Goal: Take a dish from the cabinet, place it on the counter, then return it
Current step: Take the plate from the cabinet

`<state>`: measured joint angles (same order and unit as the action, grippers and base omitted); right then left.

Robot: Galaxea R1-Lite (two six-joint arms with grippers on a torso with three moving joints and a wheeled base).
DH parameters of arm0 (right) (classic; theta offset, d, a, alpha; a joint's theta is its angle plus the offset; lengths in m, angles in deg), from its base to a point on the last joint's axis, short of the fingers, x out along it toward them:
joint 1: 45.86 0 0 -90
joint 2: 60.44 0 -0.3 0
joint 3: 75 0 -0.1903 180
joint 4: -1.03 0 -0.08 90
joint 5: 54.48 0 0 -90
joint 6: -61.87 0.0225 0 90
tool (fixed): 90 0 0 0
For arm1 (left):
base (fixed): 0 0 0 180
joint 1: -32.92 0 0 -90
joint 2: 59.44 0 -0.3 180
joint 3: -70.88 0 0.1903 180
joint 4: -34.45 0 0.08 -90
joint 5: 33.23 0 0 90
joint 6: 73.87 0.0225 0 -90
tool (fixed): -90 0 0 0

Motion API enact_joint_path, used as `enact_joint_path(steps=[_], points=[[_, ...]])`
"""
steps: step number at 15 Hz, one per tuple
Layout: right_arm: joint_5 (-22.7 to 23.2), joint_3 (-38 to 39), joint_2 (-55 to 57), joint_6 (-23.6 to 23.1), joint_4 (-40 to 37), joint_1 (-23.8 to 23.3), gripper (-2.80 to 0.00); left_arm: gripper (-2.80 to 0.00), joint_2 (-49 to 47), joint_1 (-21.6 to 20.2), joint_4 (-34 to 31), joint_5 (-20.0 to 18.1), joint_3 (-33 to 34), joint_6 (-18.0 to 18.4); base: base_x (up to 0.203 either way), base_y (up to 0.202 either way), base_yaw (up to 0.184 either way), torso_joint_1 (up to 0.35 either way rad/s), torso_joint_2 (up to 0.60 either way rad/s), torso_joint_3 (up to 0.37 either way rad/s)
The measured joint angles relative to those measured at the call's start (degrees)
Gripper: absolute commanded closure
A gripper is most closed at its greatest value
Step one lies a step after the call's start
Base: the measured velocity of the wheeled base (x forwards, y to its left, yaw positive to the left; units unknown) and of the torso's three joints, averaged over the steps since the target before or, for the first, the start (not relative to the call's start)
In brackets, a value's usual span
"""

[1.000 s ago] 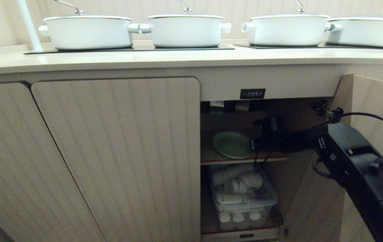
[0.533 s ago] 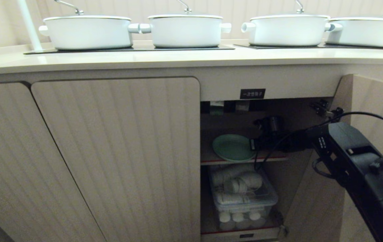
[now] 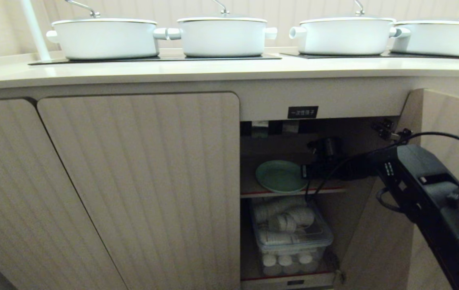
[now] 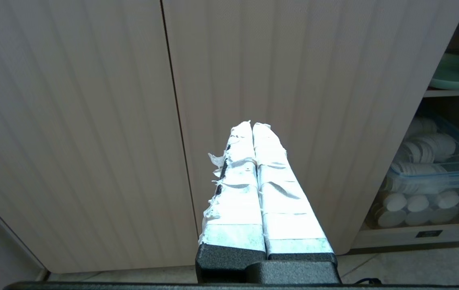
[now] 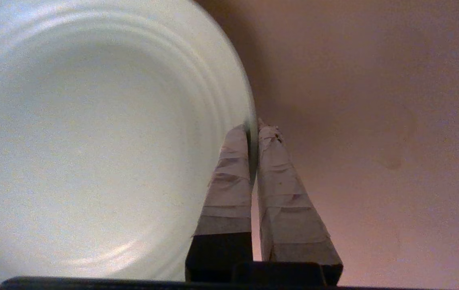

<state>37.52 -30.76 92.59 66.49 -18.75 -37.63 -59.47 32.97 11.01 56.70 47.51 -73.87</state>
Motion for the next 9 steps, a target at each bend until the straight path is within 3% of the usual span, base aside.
enact_joint_path(steps=[9], points=[[-0.5, 0.6, -3.4, 5.2, -3.4, 0.1, 0.00, 0.00, 0.0, 0.0, 0.0, 0.0, 0.0, 0.0, 0.000, 0.000, 0.000, 0.000, 0.00, 0.000]])
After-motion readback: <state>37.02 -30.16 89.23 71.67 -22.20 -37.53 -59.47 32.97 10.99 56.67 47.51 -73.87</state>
